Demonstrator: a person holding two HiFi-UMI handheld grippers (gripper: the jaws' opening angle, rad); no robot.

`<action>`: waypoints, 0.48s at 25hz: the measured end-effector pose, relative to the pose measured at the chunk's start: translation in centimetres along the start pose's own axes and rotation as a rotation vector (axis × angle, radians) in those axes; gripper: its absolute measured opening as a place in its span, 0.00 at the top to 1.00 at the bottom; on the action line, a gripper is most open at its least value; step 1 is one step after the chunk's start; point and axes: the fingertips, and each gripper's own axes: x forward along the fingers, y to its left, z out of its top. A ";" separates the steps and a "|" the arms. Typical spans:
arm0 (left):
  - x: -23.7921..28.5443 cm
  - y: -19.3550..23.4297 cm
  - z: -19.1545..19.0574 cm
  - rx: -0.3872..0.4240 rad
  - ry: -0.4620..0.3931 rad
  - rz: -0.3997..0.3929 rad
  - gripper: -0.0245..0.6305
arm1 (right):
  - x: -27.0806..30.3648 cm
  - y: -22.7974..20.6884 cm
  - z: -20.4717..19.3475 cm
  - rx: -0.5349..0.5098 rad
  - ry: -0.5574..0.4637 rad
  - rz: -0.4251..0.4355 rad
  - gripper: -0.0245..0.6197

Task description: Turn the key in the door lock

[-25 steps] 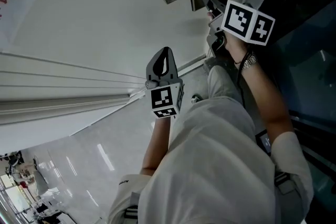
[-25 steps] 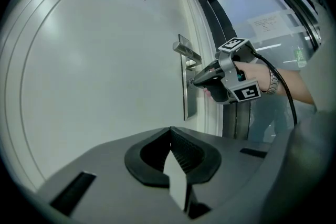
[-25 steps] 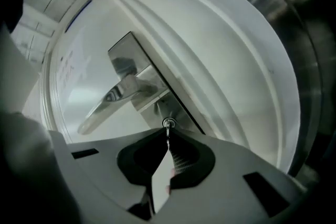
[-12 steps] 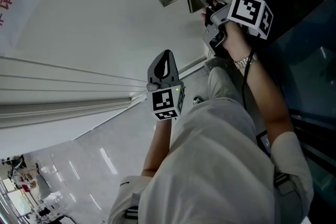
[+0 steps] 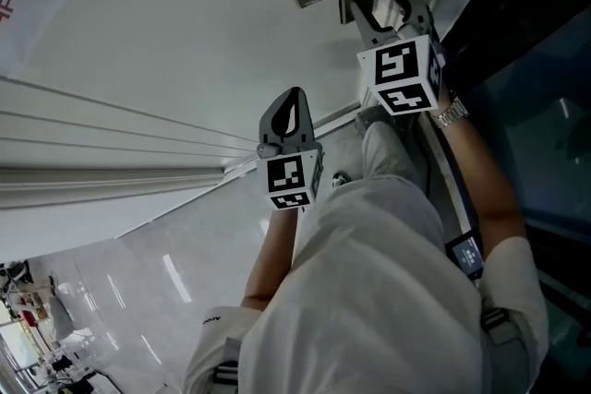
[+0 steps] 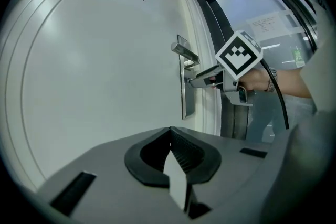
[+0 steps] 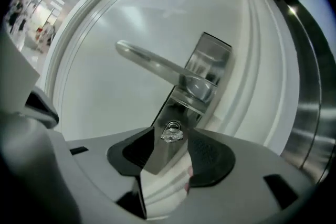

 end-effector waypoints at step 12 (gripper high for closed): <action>0.0 -0.1 -0.1 0.001 -0.001 -0.003 0.95 | 0.7 1.0 -0.3 -0.638 0.030 -0.073 0.70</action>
